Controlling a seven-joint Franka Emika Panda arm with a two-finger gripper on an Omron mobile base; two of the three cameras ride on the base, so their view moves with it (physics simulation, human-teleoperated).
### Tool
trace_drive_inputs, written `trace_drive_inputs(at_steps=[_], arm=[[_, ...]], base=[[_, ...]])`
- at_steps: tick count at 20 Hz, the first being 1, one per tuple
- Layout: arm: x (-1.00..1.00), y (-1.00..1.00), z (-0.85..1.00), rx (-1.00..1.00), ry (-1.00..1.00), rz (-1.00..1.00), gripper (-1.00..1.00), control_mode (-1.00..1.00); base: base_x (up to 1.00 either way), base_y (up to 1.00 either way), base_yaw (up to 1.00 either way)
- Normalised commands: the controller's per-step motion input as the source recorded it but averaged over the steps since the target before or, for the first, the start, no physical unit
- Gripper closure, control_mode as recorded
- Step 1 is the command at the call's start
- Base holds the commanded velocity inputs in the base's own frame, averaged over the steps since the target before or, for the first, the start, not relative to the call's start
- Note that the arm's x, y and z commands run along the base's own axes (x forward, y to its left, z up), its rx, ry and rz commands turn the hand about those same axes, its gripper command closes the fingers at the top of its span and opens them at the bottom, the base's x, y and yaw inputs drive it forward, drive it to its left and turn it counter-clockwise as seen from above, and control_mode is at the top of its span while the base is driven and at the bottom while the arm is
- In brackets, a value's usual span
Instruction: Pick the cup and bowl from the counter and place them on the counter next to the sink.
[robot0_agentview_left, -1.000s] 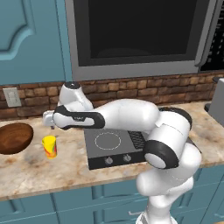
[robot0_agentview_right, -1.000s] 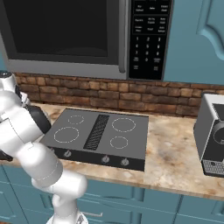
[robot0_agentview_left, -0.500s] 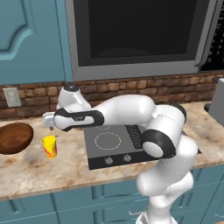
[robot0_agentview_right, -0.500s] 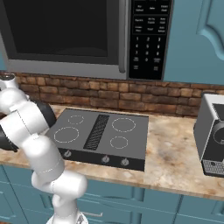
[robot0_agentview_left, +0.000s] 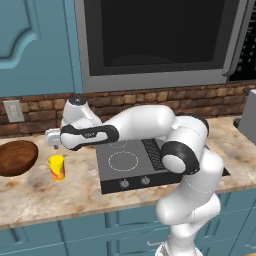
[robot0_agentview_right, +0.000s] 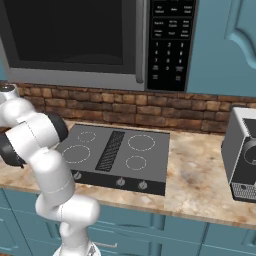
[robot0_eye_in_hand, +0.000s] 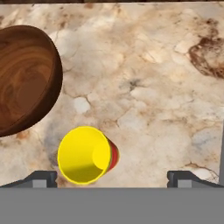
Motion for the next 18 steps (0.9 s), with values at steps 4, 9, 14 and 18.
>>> trace_drive_inputs(at_steps=[4, 9, 14, 18], arm=[[0.0, 0.06, -0.02, 0.0, 0.0, 0.0, -1.0, -1.0], [0.0, 0.02, -0.05, 0.0, 0.0, 0.0, -1.0, -1.0], [0.0, 0.0, -0.08, 0.0, 0.0, 0.0, -1.0, -1.0], [0.0, 0.0, -0.11, 0.0, 0.0, 0.0, -1.0, -1.0]], base=[[0.0, 0.0, 0.0], [0.0, 0.0, 0.0], [0.0, 0.0, 0.0], [0.0, 0.0, 0.0]])
